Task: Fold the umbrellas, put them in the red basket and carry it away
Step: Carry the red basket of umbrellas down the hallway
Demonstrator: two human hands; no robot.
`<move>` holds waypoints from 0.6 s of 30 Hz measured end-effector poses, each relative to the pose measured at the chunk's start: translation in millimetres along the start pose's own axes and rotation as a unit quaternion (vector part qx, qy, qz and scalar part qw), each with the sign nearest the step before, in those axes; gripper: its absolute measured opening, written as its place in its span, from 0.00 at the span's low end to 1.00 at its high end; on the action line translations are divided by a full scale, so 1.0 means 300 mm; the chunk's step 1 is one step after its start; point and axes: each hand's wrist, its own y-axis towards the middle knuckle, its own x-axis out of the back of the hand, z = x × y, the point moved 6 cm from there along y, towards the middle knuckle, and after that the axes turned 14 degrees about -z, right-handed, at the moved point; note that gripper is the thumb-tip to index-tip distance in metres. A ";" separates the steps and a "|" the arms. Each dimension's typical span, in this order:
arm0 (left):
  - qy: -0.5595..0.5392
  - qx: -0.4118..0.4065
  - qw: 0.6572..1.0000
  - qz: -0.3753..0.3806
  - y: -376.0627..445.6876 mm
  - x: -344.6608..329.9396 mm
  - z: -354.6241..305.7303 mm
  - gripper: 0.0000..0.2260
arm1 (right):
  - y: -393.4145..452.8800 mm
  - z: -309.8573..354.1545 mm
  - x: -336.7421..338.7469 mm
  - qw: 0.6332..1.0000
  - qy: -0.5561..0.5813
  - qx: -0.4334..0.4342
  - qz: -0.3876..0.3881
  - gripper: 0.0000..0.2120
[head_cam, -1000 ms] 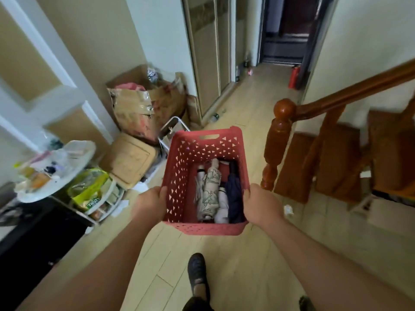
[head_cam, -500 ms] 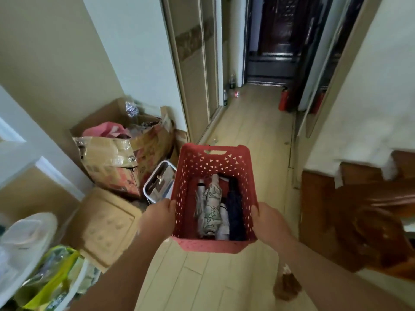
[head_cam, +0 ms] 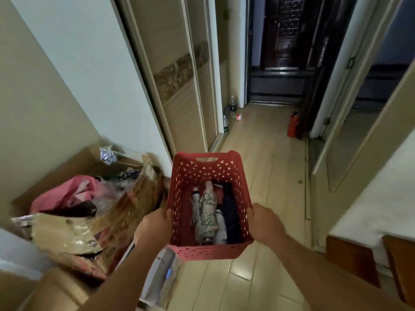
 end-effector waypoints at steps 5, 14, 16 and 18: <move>-0.024 -0.016 0.999 0.026 0.476 -0.154 -0.296 0.22 | 0.534 0.003 0.013 0.999 -0.032 -0.017 -0.022 0.18; -0.087 -0.126 0.985 0.075 1.438 -0.523 -0.946 0.22 | 1.483 -0.039 0.032 0.991 -0.023 -0.112 -0.075 0.15; -0.112 -0.129 0.981 0.090 1.621 -0.571 -1.108 0.20 | 1.659 -0.064 0.069 0.986 -0.011 -0.142 -0.091 0.13; -0.095 -0.150 0.981 0.081 1.794 -0.624 -1.260 0.20 | 1.855 -0.099 0.083 0.981 0.002 -0.165 -0.101 0.14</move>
